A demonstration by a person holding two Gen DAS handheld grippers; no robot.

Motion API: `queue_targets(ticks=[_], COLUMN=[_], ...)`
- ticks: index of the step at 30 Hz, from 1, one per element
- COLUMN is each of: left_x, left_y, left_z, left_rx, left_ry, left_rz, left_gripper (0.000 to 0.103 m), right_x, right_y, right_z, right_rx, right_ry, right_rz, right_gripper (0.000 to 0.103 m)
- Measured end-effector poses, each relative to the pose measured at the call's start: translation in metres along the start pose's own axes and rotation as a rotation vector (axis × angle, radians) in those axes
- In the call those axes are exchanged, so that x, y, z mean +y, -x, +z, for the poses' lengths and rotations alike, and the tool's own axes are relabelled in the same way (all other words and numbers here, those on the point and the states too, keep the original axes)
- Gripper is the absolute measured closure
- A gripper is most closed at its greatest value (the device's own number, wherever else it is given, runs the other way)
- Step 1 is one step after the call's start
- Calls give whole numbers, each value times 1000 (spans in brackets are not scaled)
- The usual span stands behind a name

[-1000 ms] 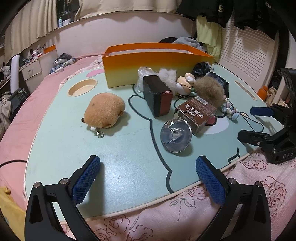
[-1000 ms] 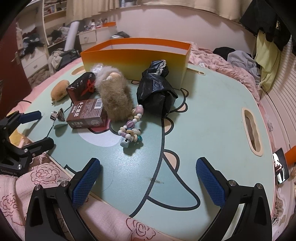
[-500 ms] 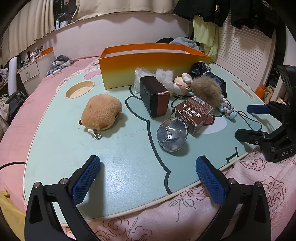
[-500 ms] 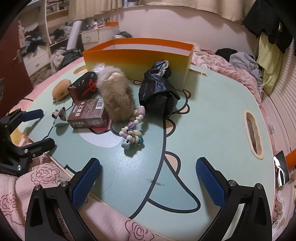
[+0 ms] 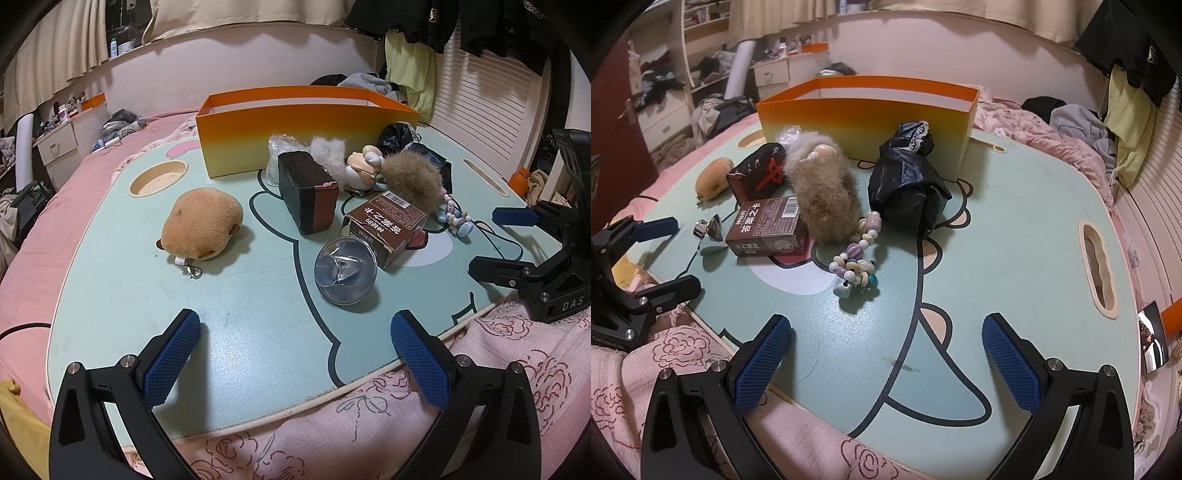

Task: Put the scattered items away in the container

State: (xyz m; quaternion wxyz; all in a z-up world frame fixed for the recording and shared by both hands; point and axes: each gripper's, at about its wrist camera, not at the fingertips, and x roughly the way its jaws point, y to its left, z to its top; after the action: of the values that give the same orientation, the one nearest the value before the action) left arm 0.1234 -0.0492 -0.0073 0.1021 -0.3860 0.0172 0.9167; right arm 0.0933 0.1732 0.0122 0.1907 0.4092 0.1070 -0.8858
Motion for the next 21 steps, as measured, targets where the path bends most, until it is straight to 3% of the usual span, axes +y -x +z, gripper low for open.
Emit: queue_targets(ticks=[5, 8, 13, 17, 21], left_x=[3, 19, 55, 73, 68], left_y=[1, 12, 32, 25, 5], left_z=[0, 1, 11, 21, 36], left_rx=[-4, -61, -161, -167, -155], left_ry=[15, 78, 128, 146, 76], left_rz=[-4, -45, 40, 66, 86], left_gripper=[0, 0, 0, 2, 7], right_x=[0, -1, -1, -1, -1], right_y=[0, 0, 0, 0, 0], right_z=[0, 0, 0, 0, 0], right_rx=[0, -1, -1, -1, -1], right_ry=[-1, 0, -1, -1, -1], right_rz=[0, 2, 2, 2, 2], right_gripper=[0, 0, 0, 0, 0])
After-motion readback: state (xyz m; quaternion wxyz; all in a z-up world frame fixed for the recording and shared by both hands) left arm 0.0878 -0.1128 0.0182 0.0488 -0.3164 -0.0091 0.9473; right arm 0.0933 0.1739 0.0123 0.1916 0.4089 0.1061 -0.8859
